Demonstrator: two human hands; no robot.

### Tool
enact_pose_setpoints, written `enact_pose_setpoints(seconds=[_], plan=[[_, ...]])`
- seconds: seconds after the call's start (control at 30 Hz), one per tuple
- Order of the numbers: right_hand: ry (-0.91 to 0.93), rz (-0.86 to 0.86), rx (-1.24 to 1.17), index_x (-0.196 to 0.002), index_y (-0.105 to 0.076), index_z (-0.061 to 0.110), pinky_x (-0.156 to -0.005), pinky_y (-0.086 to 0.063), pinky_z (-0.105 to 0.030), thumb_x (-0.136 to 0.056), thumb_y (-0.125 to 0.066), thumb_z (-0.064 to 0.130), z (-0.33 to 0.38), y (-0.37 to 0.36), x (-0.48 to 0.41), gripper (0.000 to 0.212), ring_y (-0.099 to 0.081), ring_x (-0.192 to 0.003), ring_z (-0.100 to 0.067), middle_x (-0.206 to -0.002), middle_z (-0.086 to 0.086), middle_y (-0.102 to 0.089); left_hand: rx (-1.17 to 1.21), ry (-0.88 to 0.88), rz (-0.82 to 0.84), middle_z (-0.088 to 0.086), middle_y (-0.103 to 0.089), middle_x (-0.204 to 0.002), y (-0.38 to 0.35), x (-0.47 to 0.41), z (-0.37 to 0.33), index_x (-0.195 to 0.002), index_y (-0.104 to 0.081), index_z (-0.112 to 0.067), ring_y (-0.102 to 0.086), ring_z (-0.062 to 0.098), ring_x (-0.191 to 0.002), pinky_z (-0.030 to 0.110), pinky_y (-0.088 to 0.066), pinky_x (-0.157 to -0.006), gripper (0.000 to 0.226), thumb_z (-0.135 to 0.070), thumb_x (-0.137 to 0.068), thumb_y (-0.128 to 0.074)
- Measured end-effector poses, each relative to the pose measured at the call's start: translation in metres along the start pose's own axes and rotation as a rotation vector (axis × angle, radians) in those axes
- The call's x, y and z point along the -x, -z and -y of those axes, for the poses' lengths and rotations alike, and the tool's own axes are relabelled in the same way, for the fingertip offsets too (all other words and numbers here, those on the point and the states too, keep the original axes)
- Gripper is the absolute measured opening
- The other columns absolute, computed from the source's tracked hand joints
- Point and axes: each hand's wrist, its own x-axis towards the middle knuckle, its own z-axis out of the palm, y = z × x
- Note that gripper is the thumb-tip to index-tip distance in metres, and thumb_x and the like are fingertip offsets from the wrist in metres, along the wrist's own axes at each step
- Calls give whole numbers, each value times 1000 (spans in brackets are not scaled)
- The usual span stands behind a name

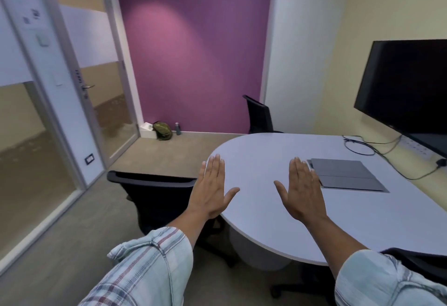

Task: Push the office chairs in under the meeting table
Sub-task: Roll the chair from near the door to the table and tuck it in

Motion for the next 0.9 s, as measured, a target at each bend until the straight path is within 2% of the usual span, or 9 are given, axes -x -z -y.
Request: enact_pose_setpoints(seconds=[0.13,0.27,0.37,0.43,0.53,0.63,0.73,0.8,0.9], plan=[[66,19,-39,-170,-12,7,-134,-15,-57,-99,4,80,55,-25,-13,103,-14,-165,-39,-179,-18,-14,-32,101,49,19,28,-176,1,29,56,-167,21,-1,26,32,-165,51,9,-136,101,-77,-105,-4],[145,69,-76,-170,-13,9,-134,-15,-56,-97,6,82,106,-46,-31,105,-14,-165,-37,-179,-15,-15,0,182,38,19,20,-178,0,56,107,-169,12,-2,15,33,-167,50,4,-137,106,-82,-99,11],[219,104,-72,-170,-14,10,-134,-16,-57,-99,4,80,138,-64,-44,101,-14,-165,-37,-179,-15,-16,1,267,39,20,2,-181,0,69,138,-172,1,-4,1,35,-169,51,-7,-137,103,-80,-104,-2],[270,119,-75,-170,-12,11,-134,-15,-58,-98,9,80,159,-78,-53,102,-11,-166,-36,-180,-14,-13,-3,314,52,20,-7,-182,1,75,157,-173,-3,-6,-5,35,-169,49,-7,-137,101,-79,-104,-10],[325,130,-114,-171,-12,12,-135,-12,-55,-96,13,81,192,-99,-69,105,-9,-166,-34,-180,-13,-11,-42,346,62,19,-12,-181,4,84,184,-174,-7,-7,-7,35,-169,48,-5,-136,100,-77,-103,-12],[388,159,-135,-171,-9,12,-135,-6,-50,-99,5,78,221,-121,-82,99,-7,-167,-32,-181,-12,-9,-84,397,75,20,-15,-181,3,90,211,-173,-10,-8,-9,36,-169,49,-5,-136,98,-77,-104,-13],[447,181,-135,-171,-4,12,-133,1,-46,-107,-10,73,246,-140,-102,89,-2,-167,-30,-181,-12,-4,-110,451,124,17,-7,-182,3,86,238,-173,-3,-11,-1,33,-170,49,-3,-137,97,-78,-103,-10],[474,204,-138,-171,-4,12,-133,0,-47,-109,-15,72,258,-154,-117,87,-2,-167,-30,-181,-12,-4,-124,468,128,18,-11,-182,-2,80,252,-173,-8,-10,-4,33,-169,51,-6,-137,97,-78,-105,-12],[505,249,-145,-171,-7,10,-134,-4,-50,-106,-12,73,269,-169,-129,91,-4,-167,-31,-181,-13,-7,-139,469,145,19,-19,-180,-8,77,263,-172,-17,-7,-10,34,-169,52,-8,-137,97,-77,-106,-14]])
